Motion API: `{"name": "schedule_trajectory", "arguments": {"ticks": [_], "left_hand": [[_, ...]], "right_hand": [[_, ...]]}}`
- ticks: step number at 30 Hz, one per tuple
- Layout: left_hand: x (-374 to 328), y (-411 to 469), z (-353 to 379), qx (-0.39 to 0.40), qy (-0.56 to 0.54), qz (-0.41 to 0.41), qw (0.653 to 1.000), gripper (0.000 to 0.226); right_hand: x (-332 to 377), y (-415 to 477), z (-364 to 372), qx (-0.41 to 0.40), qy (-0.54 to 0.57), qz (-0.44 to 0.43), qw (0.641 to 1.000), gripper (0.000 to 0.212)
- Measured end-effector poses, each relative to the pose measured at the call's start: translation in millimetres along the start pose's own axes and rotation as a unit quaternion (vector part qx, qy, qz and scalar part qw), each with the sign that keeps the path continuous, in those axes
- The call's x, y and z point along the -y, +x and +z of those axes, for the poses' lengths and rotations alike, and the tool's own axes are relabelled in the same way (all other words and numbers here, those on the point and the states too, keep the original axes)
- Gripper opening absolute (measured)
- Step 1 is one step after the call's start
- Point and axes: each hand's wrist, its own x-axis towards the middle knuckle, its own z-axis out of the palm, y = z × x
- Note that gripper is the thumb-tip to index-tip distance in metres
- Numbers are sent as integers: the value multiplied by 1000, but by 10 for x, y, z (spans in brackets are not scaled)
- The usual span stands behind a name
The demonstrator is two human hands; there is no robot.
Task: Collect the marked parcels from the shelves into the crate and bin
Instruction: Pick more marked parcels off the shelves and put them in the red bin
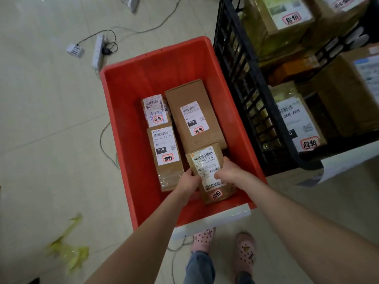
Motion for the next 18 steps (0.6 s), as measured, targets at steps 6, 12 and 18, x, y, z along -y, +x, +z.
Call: {"name": "schedule_trajectory", "arguments": {"ticks": [6, 12, 18], "left_hand": [[-184, 106, -55, -47, 66, 73, 994, 35], [-598, 97, -248, -162, 11, 141, 977, 42], [-1078, 374, -469, -136, 32, 199, 970, 47]], "right_hand": [[98, 70, -32, -71, 12, -28, 997, 64], [561, 11, -168, -141, 53, -106, 983, 78], [962, 198, -368, -122, 113, -162, 973, 80]]}}
